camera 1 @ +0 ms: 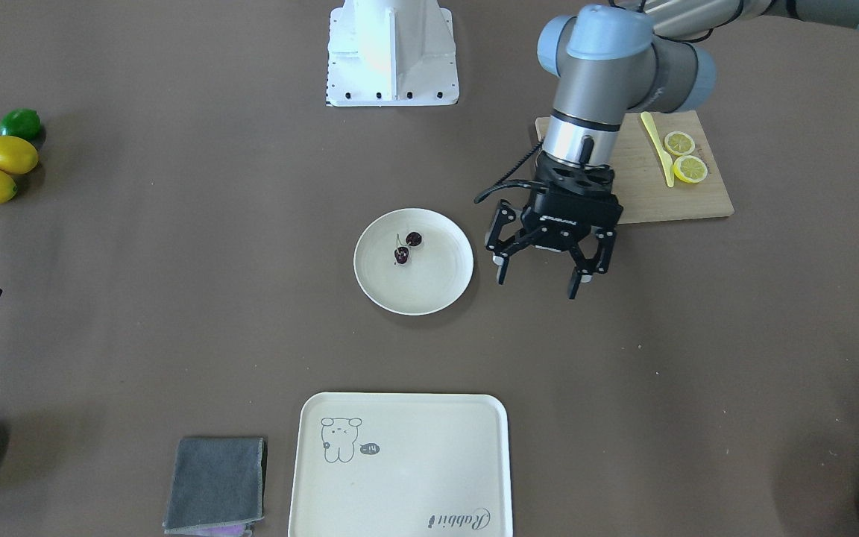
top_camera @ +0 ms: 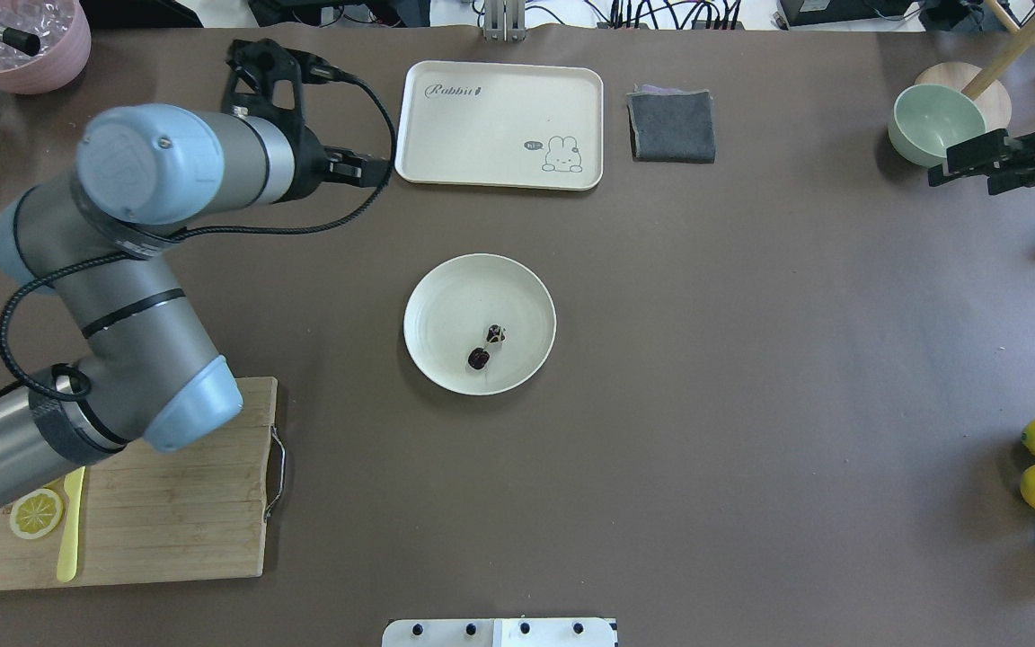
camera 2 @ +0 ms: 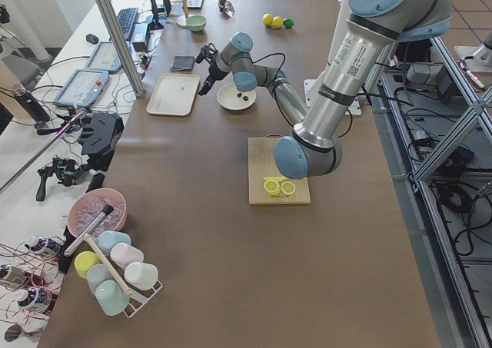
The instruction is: Place red cherry on plate
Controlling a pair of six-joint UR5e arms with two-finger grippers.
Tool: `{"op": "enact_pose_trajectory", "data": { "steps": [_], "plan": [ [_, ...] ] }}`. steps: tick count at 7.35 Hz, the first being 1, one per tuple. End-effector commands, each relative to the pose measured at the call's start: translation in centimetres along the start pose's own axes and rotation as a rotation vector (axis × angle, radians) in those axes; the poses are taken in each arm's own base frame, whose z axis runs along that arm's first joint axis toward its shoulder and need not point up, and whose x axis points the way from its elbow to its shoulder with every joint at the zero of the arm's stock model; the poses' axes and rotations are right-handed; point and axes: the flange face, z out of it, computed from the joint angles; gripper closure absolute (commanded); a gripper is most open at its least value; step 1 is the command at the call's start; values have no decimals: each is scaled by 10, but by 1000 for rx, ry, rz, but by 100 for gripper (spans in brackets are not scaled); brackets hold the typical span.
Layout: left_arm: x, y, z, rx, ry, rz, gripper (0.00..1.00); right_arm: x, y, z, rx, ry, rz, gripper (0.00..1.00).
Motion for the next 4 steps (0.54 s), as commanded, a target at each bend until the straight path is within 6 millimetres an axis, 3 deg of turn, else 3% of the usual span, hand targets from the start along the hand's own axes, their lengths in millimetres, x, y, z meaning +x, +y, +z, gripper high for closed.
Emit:
{"op": "enact_pose_trajectory", "data": {
  "steps": [1, 3, 4],
  "plan": [
    [-74, -11, 0, 72, -9, -23, 2, 64, -9, -22, -99, 141, -52, 0],
    [-111, -5, 1, 66, -62, -48, 2, 118, -10, -55, -193, 259, -92, 0],
    [-139, 12, 6, 34, -105, -47, 2, 144, -5, -71, -213, 294, -114, 0]
  ]
}}
